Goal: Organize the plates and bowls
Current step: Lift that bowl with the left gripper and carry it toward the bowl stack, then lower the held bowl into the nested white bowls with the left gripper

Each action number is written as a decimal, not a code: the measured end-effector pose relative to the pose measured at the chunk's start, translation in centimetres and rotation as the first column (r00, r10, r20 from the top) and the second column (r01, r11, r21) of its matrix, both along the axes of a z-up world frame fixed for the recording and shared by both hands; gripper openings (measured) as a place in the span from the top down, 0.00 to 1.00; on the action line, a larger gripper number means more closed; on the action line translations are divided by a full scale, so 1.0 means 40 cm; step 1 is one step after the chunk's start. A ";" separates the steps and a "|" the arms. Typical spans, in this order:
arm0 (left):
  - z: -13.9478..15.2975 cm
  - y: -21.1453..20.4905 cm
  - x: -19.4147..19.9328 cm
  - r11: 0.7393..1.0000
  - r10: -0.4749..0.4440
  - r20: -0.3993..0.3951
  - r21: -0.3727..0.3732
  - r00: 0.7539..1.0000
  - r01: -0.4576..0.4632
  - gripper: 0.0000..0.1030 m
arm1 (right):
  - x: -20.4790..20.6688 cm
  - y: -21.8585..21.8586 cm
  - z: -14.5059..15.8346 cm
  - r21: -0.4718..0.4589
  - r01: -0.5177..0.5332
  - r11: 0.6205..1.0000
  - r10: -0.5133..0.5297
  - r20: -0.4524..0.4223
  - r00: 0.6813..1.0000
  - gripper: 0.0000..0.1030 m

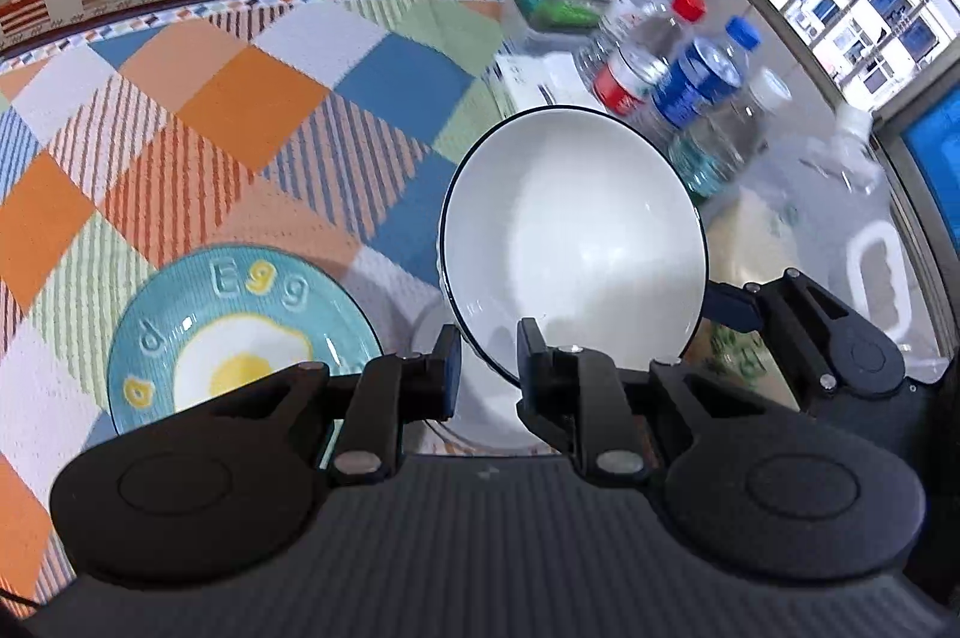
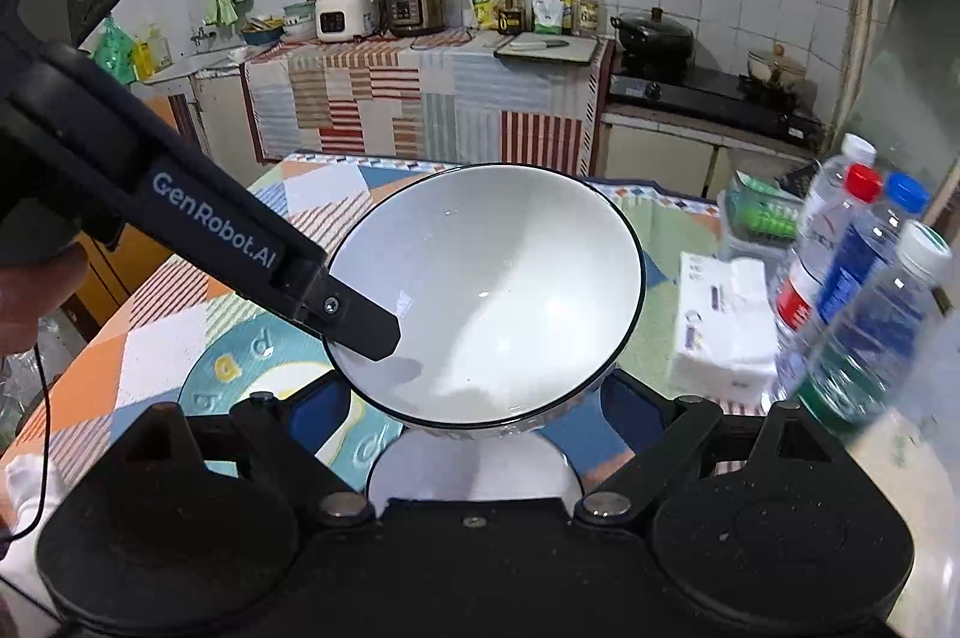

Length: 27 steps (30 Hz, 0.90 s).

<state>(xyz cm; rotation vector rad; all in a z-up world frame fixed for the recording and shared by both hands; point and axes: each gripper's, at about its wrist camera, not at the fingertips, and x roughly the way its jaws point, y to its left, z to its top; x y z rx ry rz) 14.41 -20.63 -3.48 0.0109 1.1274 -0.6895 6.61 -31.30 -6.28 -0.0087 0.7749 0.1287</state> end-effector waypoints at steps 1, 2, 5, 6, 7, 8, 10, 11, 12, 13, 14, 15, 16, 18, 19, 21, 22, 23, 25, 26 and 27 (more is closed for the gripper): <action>-0.002 -0.002 -0.010 1.000 -0.003 0.000 0.004 1.000 0.003 0.83 | -0.008 0.000 0.002 -0.002 0.002 1.000 -0.002 -0.010 1.000 0.09; -0.004 -0.005 -0.021 1.000 -0.005 0.001 0.009 1.000 0.005 0.83 | -0.016 -0.002 0.001 -0.003 0.005 1.000 -0.006 -0.018 1.000 0.09; -0.017 -0.011 -0.041 1.000 -0.012 -0.013 0.024 1.000 0.012 0.83 | -0.040 -0.003 -0.006 0.003 0.009 1.000 -0.009 -0.041 0.999 0.09; -0.022 -0.011 -0.044 1.000 -0.012 -0.021 0.027 1.000 0.013 0.83 | -0.048 -0.002 -0.011 0.005 0.009 1.000 -0.008 -0.048 0.999 0.09; -0.028 -0.011 -0.047 0.999 -0.011 -0.030 0.030 1.000 0.012 0.83 | -0.052 -0.003 -0.015 0.005 0.008 1.000 -0.008 -0.056 0.998 0.09; -0.034 -0.011 -0.049 0.999 -0.004 -0.038 0.032 0.999 0.006 0.83 | -0.056 -0.001 -0.019 0.003 0.006 1.000 -0.006 -0.062 0.998 0.09; -0.046 -0.012 -0.054 0.999 -0.008 -0.045 0.043 0.999 0.010 0.83 | -0.064 0.004 -0.024 -0.003 0.001 1.000 -0.001 -0.072 0.997 0.09; -0.053 -0.013 -0.056 0.999 -0.008 -0.051 0.048 0.999 0.011 0.83 | -0.066 0.007 -0.029 -0.007 -0.002 1.000 0.002 -0.079 0.997 0.09; -0.061 -0.013 -0.055 0.999 -0.007 -0.062 0.053 0.998 0.011 0.83 | -0.069 0.010 -0.033 -0.011 -0.007 1.000 0.006 -0.083 0.997 0.09; -0.068 -0.013 -0.053 0.998 -0.004 -0.075 0.055 0.997 0.008 0.83 | -0.070 0.013 -0.038 -0.012 -0.010 1.000 0.009 -0.088 0.996 0.09; -0.075 -0.013 -0.051 0.998 -0.001 -0.086 0.056 0.996 0.005 0.83 | -0.071 0.014 -0.043 -0.011 -0.011 1.000 0.010 -0.095 0.995 0.09; -0.081 -0.012 -0.049 0.998 0.002 -0.095 0.057 0.995 0.004 0.83 | -0.072 0.014 -0.048 -0.010 -0.011 1.000 0.010 -0.099 0.995 0.09; -0.088 -0.013 -0.048 0.998 0.002 -0.100 0.058 0.995 0.003 0.83 | -0.073 0.015 -0.052 -0.010 -0.011 1.000 0.009 -0.103 0.995 0.09; -0.098 -0.016 -0.048 0.998 0.002 -0.105 0.064 0.994 0.004 0.83 | -0.073 0.012 -0.063 -0.009 -0.012 1.000 0.011 -0.109 0.994 0.09; -0.103 -0.018 -0.047 0.998 0.003 -0.108 0.067 0.994 0.004 0.83 | -0.072 0.010 -0.068 -0.007 -0.012 1.000 0.011 -0.113 0.993 0.09; -0.111 -0.023 -0.042 0.997 0.004 -0.113 0.071 0.994 0.004 0.83 | -0.071 0.006 -0.076 0.001 -0.009 1.000 0.009 -0.120 0.993 0.09; -0.116 -0.024 -0.039 0.997 0.005 -0.119 0.072 0.993 0.004 0.83 | -0.069 0.002 -0.081 0.004 -0.006 1.000 0.006 -0.124 0.992 0.09; -0.122 -0.026 -0.035 0.997 0.006 -0.127 0.074 0.992 0.004 0.83 | -0.067 0.001 -0.086 0.007 -0.005 1.000 0.005 -0.127 0.992 0.09; -0.133 -0.025 -0.030 0.997 0.011 -0.139 0.076 0.990 -0.001 0.83 | -0.065 0.001 -0.096 0.013 -0.004 1.000 0.005 -0.135 0.991 0.09; -0.138 -0.025 -0.028 0.997 0.014 -0.143 0.080 0.990 -0.003 0.83 | -0.065 0.001 -0.100 0.017 -0.003 1.000 0.005 -0.140 0.990 0.09; -0.143 -0.025 -0.026 0.996 0.018 -0.144 0.088 0.989 -0.005 0.83 | -0.064 0.002 -0.104 0.022 -0.006 1.000 0.009 -0.145 0.989 0.09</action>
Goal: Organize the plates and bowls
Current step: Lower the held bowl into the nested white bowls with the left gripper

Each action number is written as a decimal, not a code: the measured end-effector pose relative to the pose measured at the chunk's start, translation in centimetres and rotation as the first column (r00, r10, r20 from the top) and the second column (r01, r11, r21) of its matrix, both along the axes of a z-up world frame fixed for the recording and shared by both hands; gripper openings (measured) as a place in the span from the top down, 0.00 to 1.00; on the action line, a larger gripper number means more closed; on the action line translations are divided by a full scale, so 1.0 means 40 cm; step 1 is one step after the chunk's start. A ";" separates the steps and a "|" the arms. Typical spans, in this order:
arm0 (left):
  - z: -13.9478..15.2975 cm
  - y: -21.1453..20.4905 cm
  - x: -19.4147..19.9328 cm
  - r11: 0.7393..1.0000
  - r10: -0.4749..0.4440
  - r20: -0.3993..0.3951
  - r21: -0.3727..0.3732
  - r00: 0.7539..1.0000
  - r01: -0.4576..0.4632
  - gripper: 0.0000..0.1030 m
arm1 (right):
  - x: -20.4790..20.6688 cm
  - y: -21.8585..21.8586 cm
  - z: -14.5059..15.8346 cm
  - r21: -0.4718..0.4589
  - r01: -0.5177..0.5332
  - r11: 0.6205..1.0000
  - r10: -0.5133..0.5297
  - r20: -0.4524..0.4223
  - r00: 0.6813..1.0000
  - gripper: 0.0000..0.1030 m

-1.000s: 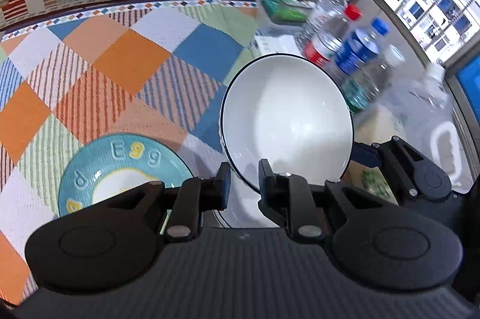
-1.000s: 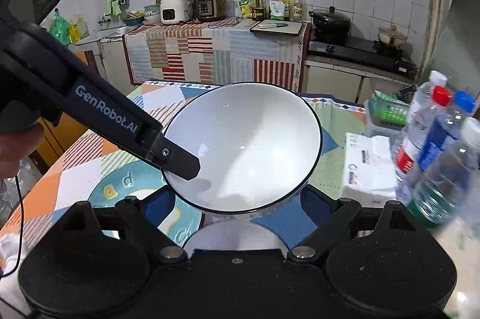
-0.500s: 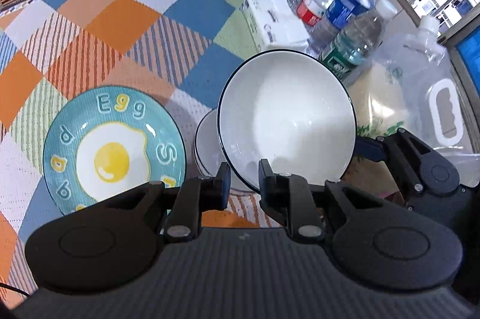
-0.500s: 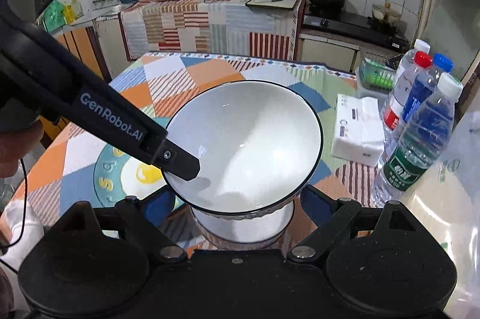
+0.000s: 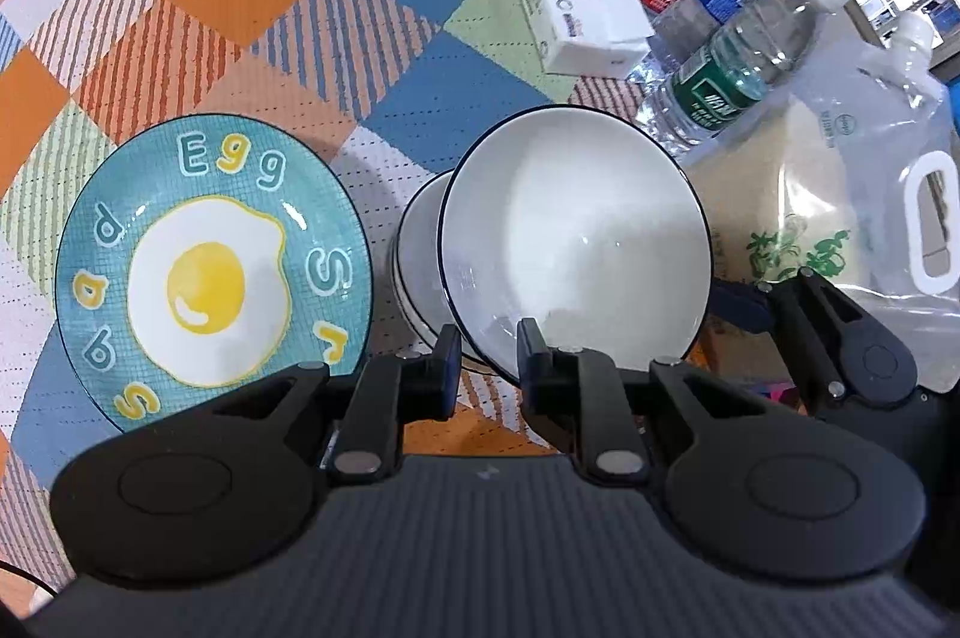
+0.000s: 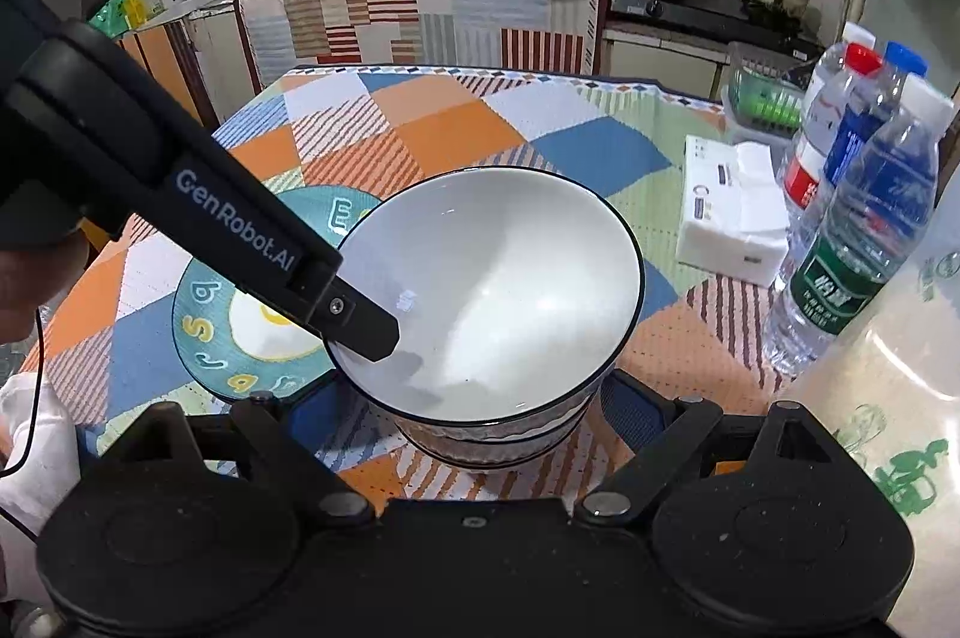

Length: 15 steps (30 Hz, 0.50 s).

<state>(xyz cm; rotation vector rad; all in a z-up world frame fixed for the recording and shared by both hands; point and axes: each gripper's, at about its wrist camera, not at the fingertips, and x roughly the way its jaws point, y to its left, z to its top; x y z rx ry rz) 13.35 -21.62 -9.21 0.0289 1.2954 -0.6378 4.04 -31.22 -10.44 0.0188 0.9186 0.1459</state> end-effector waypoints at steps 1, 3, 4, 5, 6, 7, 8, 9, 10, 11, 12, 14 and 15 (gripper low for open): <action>-0.004 0.001 0.002 1.000 0.002 0.000 0.008 1.000 -0.002 0.83 | 0.001 0.000 -0.003 0.005 -0.001 1.000 0.001 -0.003 1.000 0.09; -0.012 0.000 0.006 1.000 0.007 0.001 0.020 1.000 -0.007 0.83 | 0.001 0.000 -0.010 0.015 -0.009 1.000 0.009 -0.011 1.000 0.09; -0.016 0.001 0.009 1.000 0.012 -0.001 0.022 1.000 -0.012 0.83 | 0.001 0.001 -0.014 0.017 -0.013 1.000 0.013 -0.015 1.000 0.09; -0.021 0.002 0.012 1.000 0.017 -0.005 0.022 1.000 -0.017 0.83 | 0.002 0.002 -0.019 0.016 -0.016 1.000 0.017 -0.016 1.000 0.09; -0.025 0.003 0.015 1.000 0.024 -0.008 0.021 1.000 -0.023 0.83 | 0.002 0.002 -0.022 0.014 -0.018 1.000 0.018 -0.017 1.000 0.09; -0.028 0.004 0.017 0.999 0.028 -0.008 0.020 1.000 -0.028 0.82 | 0.003 0.003 -0.025 0.007 -0.018 1.000 0.018 -0.014 1.000 0.09; -0.031 0.004 0.019 0.999 0.031 -0.006 0.020 0.999 -0.031 0.81 | 0.002 0.006 -0.028 -0.010 -0.017 1.000 0.017 -0.009 1.000 0.09; -0.033 0.003 0.020 0.999 0.031 -0.008 0.016 0.999 -0.031 0.80 | 0.002 0.008 -0.029 -0.024 -0.022 0.999 0.022 -0.004 1.000 0.09; -0.034 0.003 0.021 1.000 0.028 -0.012 0.004 1.000 -0.028 0.79 | 0.000 0.014 -0.029 -0.031 -0.037 0.999 0.037 0.002 0.999 0.10; -0.034 0.001 0.020 1.000 0.025 -0.013 0.004 1.000 -0.025 0.78 | -0.003 0.021 -0.026 -0.035 -0.061 0.998 0.061 0.016 0.998 0.11; -0.033 -0.003 0.019 1.000 0.019 -0.005 0.015 1.000 -0.019 0.78 | -0.006 0.030 -0.021 -0.043 -0.079 0.996 0.080 0.030 0.996 0.11; -0.038 -0.002 0.020 0.999 0.027 -0.005 0.018 1.000 -0.027 0.79 | -0.007 0.050 -0.020 -0.088 -0.091 0.992 0.096 0.050 0.994 0.11; -0.041 0.000 0.023 0.999 0.034 -0.011 0.015 0.999 -0.034 0.80 | -0.005 0.056 -0.023 -0.107 -0.091 0.990 0.097 0.051 0.994 0.11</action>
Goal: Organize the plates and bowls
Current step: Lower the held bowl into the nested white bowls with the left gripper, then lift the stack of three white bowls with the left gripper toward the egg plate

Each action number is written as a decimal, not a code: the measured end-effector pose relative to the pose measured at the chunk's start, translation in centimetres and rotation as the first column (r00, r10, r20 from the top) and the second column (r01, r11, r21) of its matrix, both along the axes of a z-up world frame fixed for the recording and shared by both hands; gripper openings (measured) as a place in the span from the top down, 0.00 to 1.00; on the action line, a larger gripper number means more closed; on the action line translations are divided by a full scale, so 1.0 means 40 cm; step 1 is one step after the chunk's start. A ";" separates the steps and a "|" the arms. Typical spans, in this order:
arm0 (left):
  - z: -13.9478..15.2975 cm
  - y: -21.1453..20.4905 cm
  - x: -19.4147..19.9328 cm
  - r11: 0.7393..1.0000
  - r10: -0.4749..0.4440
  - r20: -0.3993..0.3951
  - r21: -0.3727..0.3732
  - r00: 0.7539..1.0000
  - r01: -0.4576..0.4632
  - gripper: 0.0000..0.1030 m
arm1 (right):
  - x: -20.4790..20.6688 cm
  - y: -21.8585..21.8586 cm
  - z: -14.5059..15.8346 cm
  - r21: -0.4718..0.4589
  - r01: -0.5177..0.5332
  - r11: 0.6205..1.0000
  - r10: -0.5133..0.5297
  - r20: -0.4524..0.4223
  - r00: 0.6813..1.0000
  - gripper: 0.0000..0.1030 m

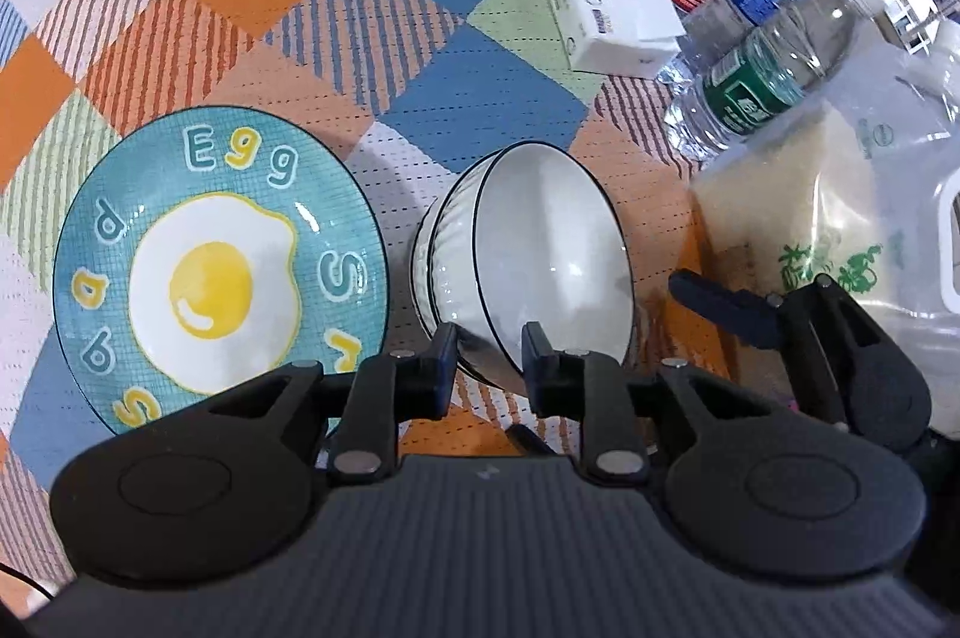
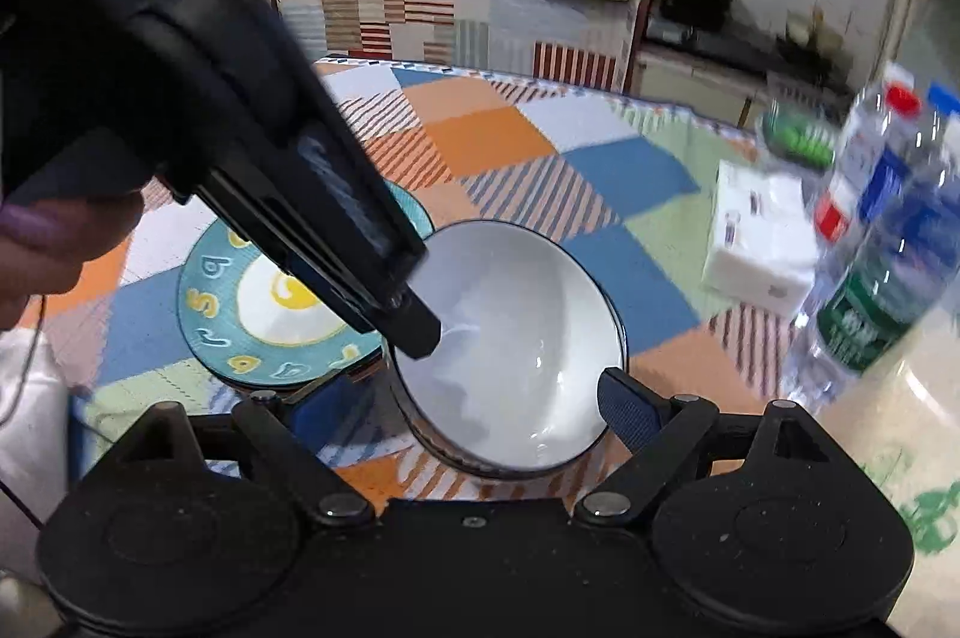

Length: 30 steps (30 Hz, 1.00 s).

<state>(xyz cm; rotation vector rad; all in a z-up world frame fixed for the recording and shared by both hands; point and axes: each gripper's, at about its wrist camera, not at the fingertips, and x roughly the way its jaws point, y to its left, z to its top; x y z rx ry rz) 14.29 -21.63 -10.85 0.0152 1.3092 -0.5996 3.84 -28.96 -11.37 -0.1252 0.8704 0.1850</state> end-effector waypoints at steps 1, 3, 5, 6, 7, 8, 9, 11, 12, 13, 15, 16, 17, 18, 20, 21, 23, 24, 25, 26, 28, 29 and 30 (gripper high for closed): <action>-0.003 0.001 0.003 1.000 0.003 -0.004 -0.002 1.000 -0.003 0.80 | 0.003 0.002 -0.003 -0.009 0.003 1.000 -0.003 0.005 1.000 0.11; -0.009 0.002 0.001 1.000 -0.001 -0.001 0.000 1.000 0.001 0.82 | 0.004 0.002 -0.008 -0.007 -0.001 1.000 0.001 0.004 1.000 0.11; -0.016 0.001 0.000 1.000 -0.003 0.001 0.006 1.000 0.003 0.84 | 0.003 -0.002 -0.011 -0.001 -0.007 1.000 0.007 -0.007 1.000 0.11; -0.021 0.000 -0.001 1.000 -0.005 0.003 0.010 1.000 0.005 0.84 | 0.000 -0.004 -0.011 -0.004 -0.009 1.000 0.009 -0.008 1.000 0.11; -0.025 -0.001 -0.001 1.000 -0.004 0.005 0.015 1.000 0.004 0.84 | -0.003 -0.005 -0.010 -0.008 -0.011 1.000 0.011 -0.006 1.000 0.11; -0.026 -0.001 -0.003 1.000 -0.001 0.013 0.018 1.000 0.001 0.84 | -0.008 -0.009 -0.008 -0.012 -0.015 1.000 0.015 -0.003 1.000 0.11; -0.024 -0.001 -0.006 1.000 0.001 0.018 0.019 1.000 -0.001 0.84 | -0.010 -0.015 -0.010 -0.014 -0.018 1.000 0.018 -0.001 1.000 0.11; -0.017 0.005 -0.013 1.000 -0.005 0.033 0.012 0.999 0.005 0.82 | -0.020 -0.024 -0.007 -0.009 -0.025 1.000 0.026 0.003 1.000 0.11; -0.011 0.011 -0.018 1.000 -0.006 0.042 0.004 0.999 0.005 0.81 | -0.024 -0.029 -0.006 -0.004 -0.028 1.000 0.028 0.005 1.000 0.11; -0.003 0.018 -0.021 1.000 -0.005 0.050 -0.004 0.999 0.005 0.80 | -0.030 -0.035 -0.004 0.003 -0.032 0.999 0.032 0.008 0.999 0.11; 0.014 0.040 -0.026 0.999 0.009 0.072 -0.033 0.997 -0.007 0.79 | -0.043 -0.046 0.000 0.021 -0.041 0.999 0.041 0.018 0.999 0.11; 0.021 0.052 -0.028 0.999 0.018 0.079 -0.051 0.997 -0.014 0.76 | -0.050 -0.050 0.002 0.030 -0.046 0.998 0.046 0.024 0.999 0.10; 0.026 0.064 -0.030 0.997 0.030 0.084 -0.072 0.996 -0.024 0.74 | -0.055 -0.052 0.005 0.034 -0.051 0.998 0.050 0.028 0.998 0.10; 0.029 0.077 -0.032 0.995 0.043 0.087 -0.092 0.995 -0.035 0.73 | -0.061 -0.053 0.008 0.038 -0.057 0.998 0.056 0.034 0.998 0.10; 0.028 0.094 -0.034 0.992 0.066 0.087 -0.114 0.994 -0.055 0.72 | -0.073 -0.056 0.014 0.047 -0.071 0.996 0.069 0.048 0.996 0.09; 0.025 0.101 -0.036 0.991 0.073 0.086 -0.117 0.994 -0.063 0.72 | -0.078 -0.055 0.016 0.049 -0.082 0.995 0.079 0.052 0.995 0.08; 0.014 0.111 -0.043 0.992 0.074 0.079 -0.107 0.994 -0.066 0.71 | -0.090 -0.046 0.014 0.035 -0.118 0.992 0.115 0.060 0.992 0.08; 0.009 0.114 -0.046 0.993 0.070 0.075 -0.100 0.995 -0.063 0.71 | -0.095 -0.040 0.011 0.020 -0.130 0.991 0.128 0.066 0.990 0.08; 0.002 0.117 -0.049 0.994 0.070 0.074 -0.090 0.995 -0.063 0.71 | -0.099 -0.036 0.007 0.007 -0.138 0.990 0.137 0.072 0.988 0.08; -0.003 0.121 -0.051 0.994 0.071 0.073 -0.084 0.995 -0.065 0.70 | -0.104 -0.031 -0.002 -0.003 -0.148 0.989 0.148 0.082 0.986 0.08; -0.016 0.127 -0.051 0.994 0.074 0.066 -0.080 0.995 -0.069 0.70 | -0.106 -0.031 -0.026 0.000 -0.154 0.988 0.153 0.097 0.984 0.08; -0.021 0.128 -0.053 0.994 0.071 0.063 -0.085 0.995 -0.066 0.70 | -0.105 -0.034 -0.040 0.005 -0.146 0.989 0.145 0.099 0.985 0.07; -0.025 0.130 -0.056 0.994 0.066 0.062 -0.093 0.996 -0.060 0.70 | -0.102 -0.038 -0.058 0.007 -0.135 0.991 0.134 0.097 0.986 0.07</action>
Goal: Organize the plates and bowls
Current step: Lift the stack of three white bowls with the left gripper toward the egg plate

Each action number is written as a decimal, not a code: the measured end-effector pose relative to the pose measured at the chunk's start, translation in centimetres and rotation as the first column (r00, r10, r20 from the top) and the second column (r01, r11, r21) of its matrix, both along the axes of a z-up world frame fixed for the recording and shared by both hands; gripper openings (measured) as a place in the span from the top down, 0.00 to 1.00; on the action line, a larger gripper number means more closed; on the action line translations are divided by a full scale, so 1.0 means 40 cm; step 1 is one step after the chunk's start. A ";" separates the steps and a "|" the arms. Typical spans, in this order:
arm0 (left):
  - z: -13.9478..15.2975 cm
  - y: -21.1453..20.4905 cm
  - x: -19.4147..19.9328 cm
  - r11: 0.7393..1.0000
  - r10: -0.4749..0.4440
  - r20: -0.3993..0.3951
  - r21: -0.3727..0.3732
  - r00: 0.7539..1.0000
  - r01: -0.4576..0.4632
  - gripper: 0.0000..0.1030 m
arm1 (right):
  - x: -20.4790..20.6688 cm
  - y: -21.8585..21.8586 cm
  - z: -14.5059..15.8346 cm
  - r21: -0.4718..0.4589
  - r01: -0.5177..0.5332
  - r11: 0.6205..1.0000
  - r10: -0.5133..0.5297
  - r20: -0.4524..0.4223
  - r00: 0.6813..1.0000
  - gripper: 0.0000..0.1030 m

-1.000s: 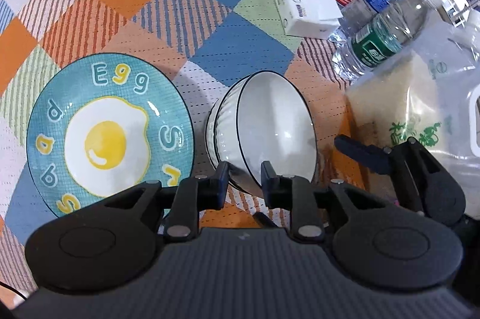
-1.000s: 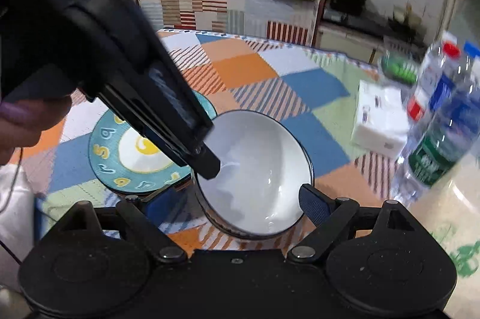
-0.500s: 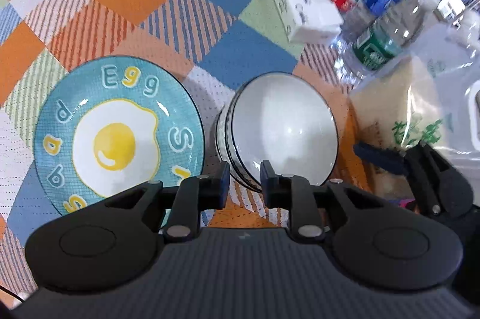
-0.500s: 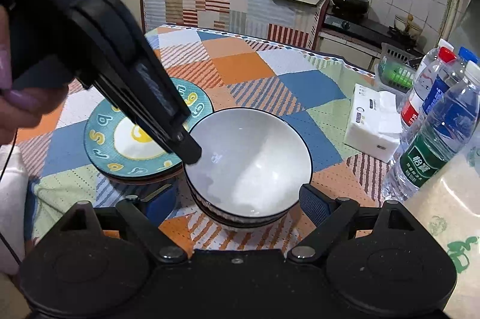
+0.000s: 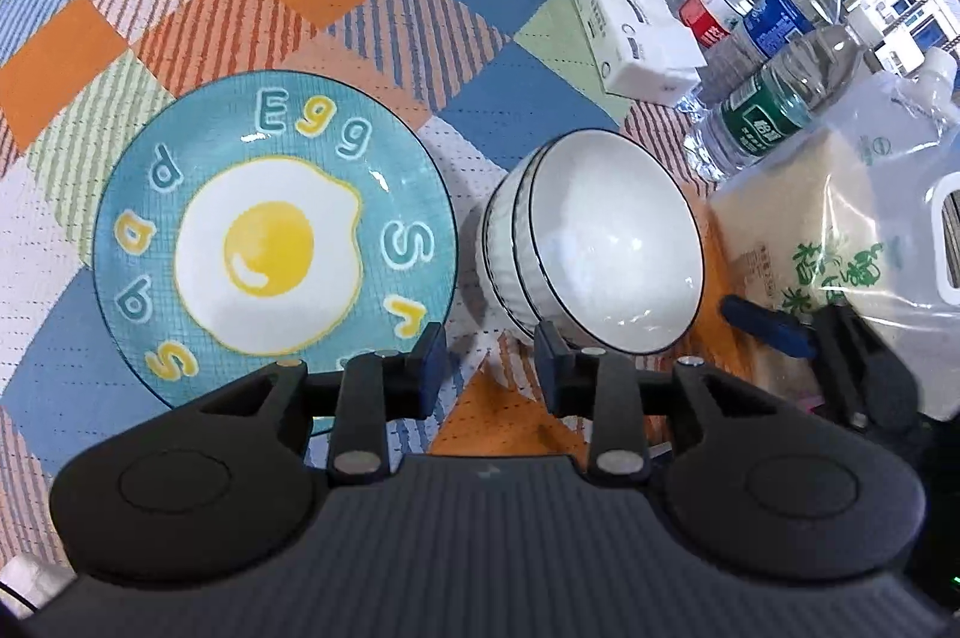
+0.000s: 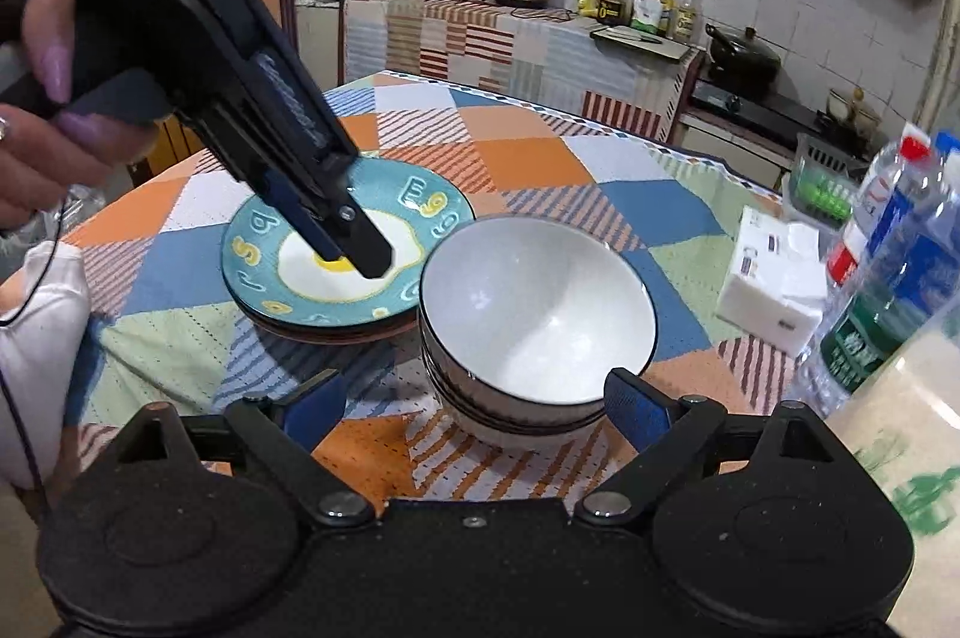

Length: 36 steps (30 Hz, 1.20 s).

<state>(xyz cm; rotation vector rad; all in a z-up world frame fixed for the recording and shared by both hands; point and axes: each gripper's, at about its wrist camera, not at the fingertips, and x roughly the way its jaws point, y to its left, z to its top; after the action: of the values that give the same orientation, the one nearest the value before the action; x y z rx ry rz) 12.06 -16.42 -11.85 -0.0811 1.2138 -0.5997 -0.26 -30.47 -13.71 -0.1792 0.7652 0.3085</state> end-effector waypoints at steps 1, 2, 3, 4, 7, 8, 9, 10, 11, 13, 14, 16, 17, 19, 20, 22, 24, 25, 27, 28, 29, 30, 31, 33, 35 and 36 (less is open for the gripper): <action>-0.003 0.000 -0.003 1.000 -0.010 -0.001 -0.009 1.000 0.010 0.70 | 0.001 -0.001 -0.014 -0.007 0.007 1.000 -0.007 -0.006 1.000 0.07; -0.005 0.001 -0.005 1.000 -0.018 -0.002 -0.019 1.000 0.018 0.70 | 0.004 -0.003 -0.031 -0.016 0.009 1.000 -0.010 -0.018 1.000 0.07; -0.005 0.003 -0.007 0.999 -0.019 -0.001 -0.033 1.000 0.019 0.70 | 0.007 -0.006 -0.046 -0.020 0.011 1.000 -0.011 -0.028 1.000 0.07; -0.006 0.005 -0.009 0.999 -0.021 0.003 -0.047 1.000 0.021 0.70 | 0.011 -0.010 -0.060 -0.019 0.013 1.000 -0.013 -0.042 0.999 0.07; -0.013 -0.002 -0.008 0.997 -0.030 0.003 -0.076 1.000 0.030 0.70 | 0.031 -0.021 -0.093 -0.011 0.030 0.999 -0.031 -0.083 0.996 0.07; -0.016 -0.005 -0.008 0.996 -0.035 -0.001 -0.083 0.999 0.034 0.69 | 0.039 -0.025 -0.101 -0.009 0.035 0.999 -0.036 -0.096 0.995 0.07; -0.017 -0.009 -0.006 0.996 -0.038 -0.004 -0.087 0.999 0.038 0.69 | 0.047 -0.027 -0.109 -0.010 0.041 0.999 -0.042 -0.108 0.993 0.07; -0.018 -0.012 -0.006 0.995 -0.040 -0.002 -0.092 0.999 0.039 0.68 | 0.055 -0.030 -0.116 -0.010 0.048 0.999 -0.049 -0.117 0.992 0.07; -0.019 -0.013 -0.005 0.995 -0.038 0.000 -0.097 0.999 0.038 0.65 | 0.060 -0.033 -0.123 -0.005 0.049 0.999 -0.049 -0.121 0.991 0.07; -0.023 -0.016 -0.002 0.994 -0.033 -0.004 -0.108 0.999 0.032 0.62 | 0.071 -0.033 -0.134 -0.001 0.050 0.999 -0.050 -0.135 0.990 0.07; -0.027 -0.017 0.000 0.993 -0.028 -0.010 -0.113 1.000 0.027 0.62 | 0.077 -0.032 -0.140 0.002 0.045 0.999 -0.045 -0.144 0.989 0.07; -0.037 -0.018 0.007 0.992 -0.016 -0.027 -0.122 1.000 0.013 0.60 | 0.084 -0.030 -0.149 0.008 0.036 0.999 -0.035 -0.144 0.989 0.07; -0.040 -0.018 0.009 0.992 -0.011 -0.035 -0.128 0.999 0.006 0.60 | 0.090 -0.029 -0.154 0.009 0.034 0.999 -0.033 -0.144 0.989 0.07; -0.048 -0.020 0.015 0.990 -0.002 -0.050 -0.142 0.999 -0.005 0.60 | 0.099 -0.028 -0.161 0.006 0.037 0.999 -0.036 -0.145 0.989 0.07; -0.052 -0.022 0.018 0.989 0.002 -0.056 -0.149 0.998 -0.011 0.60 | 0.103 -0.030 -0.163 0.011 0.038 0.999 -0.036 -0.141 0.989 0.07; -0.059 -0.026 0.023 0.988 0.006 -0.067 -0.153 0.998 -0.016 0.60 | 0.111 -0.033 -0.166 0.026 0.044 0.999 -0.040 -0.138 0.990 0.07; -0.067 -0.032 0.027 0.988 0.007 -0.069 -0.151 0.998 -0.017 0.60 | 0.122 -0.039 -0.170 0.050 0.053 0.997 -0.046 -0.138 0.989 0.07; -0.072 -0.036 0.028 0.989 0.006 -0.070 -0.150 0.998 -0.017 0.61 | 0.126 -0.040 -0.174 0.063 0.058 0.996 -0.049 -0.137 0.989 0.07; -0.080 -0.043 0.032 0.988 0.005 -0.071 -0.151 0.997 -0.016 0.62 | 0.135 -0.042 -0.183 0.088 0.070 0.994 -0.058 -0.135 0.989 0.07; -0.084 -0.047 0.033 0.989 0.004 -0.071 -0.148 0.997 -0.015 0.62 | 0.138 -0.041 -0.188 0.100 0.073 0.992 -0.059 -0.135 0.989 0.07; -0.089 -0.051 0.035 0.989 0.002 -0.072 -0.146 0.997 -0.012 0.62 | 0.140 -0.039 -0.192 0.108 0.073 0.991 -0.059 -0.132 0.989 0.07; -0.094 -0.056 0.036 0.990 -0.002 -0.072 -0.144 0.997 -0.009 0.63 | 0.141 -0.036 -0.195 0.112 0.071 0.991 -0.057 -0.126 0.990 0.07; -0.099 -0.060 0.037 0.990 -0.003 -0.071 -0.140 0.997 -0.007 0.63 | 0.141 -0.033 -0.199 0.108 0.074 0.991 -0.061 -0.118 0.991 0.07; -0.105 -0.068 0.039 0.992 -0.002 -0.067 -0.124 0.998 -0.006 0.64 | 0.145 -0.032 -0.206 0.106 0.075 0.992 -0.064 -0.101 0.993 0.07; -0.110 -0.076 0.042 0.994 0.006 -0.050 -0.104 0.999 -0.011 0.64 | 0.144 -0.034 -0.213 0.115 0.072 0.991 -0.063 -0.081 0.995 0.07; -0.112 -0.079 0.044 0.995 0.008 -0.039 -0.094 0.999 -0.012 0.64 | 0.145 -0.035 -0.215 0.117 0.071 0.991 -0.063 -0.075 0.995 0.07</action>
<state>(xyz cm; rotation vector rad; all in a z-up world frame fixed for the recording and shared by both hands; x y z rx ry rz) 13.82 -19.58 -16.34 -0.1788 1.2211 -0.6490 5.54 -31.87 -22.32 -0.0296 0.8187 0.2975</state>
